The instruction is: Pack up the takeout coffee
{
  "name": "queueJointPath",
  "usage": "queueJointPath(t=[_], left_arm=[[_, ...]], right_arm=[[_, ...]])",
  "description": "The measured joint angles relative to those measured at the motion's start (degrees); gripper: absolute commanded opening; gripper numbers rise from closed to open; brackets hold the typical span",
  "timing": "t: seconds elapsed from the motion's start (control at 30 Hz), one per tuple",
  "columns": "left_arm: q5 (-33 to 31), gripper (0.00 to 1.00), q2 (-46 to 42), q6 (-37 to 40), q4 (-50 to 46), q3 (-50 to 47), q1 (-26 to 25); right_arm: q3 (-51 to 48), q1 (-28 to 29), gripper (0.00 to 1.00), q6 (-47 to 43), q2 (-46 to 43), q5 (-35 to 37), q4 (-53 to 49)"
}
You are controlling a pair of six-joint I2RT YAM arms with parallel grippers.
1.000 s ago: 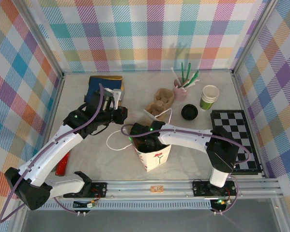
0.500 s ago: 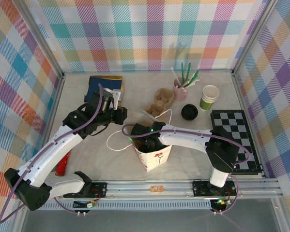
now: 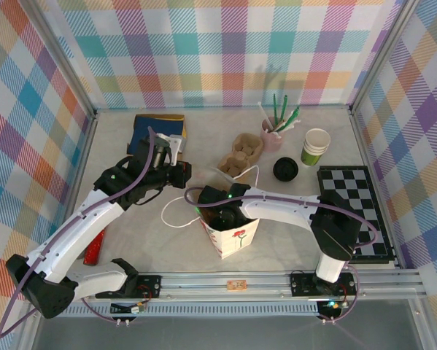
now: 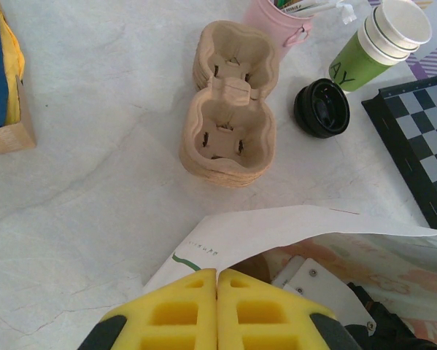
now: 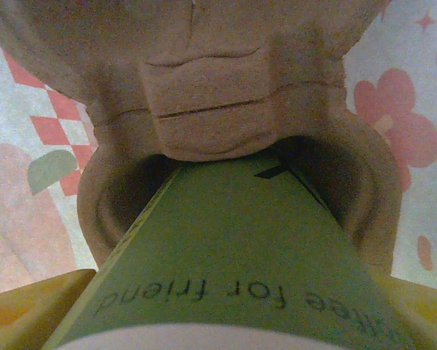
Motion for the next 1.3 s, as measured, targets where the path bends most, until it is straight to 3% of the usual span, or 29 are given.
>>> queueJointPath(t=[0.53,1.3], left_arm=[[0.0,0.12,-0.4,0.0,0.0,-0.1,0.0],[1.4,0.53,-0.7,-1.1,3.5,-0.1,0.0]], right_arm=[[-1.6,-0.3,0.27,0.0,-0.6,-0.2,1.2],[0.3,-1.6,0.31,-0.3,2.2,-3.0,-0.3]])
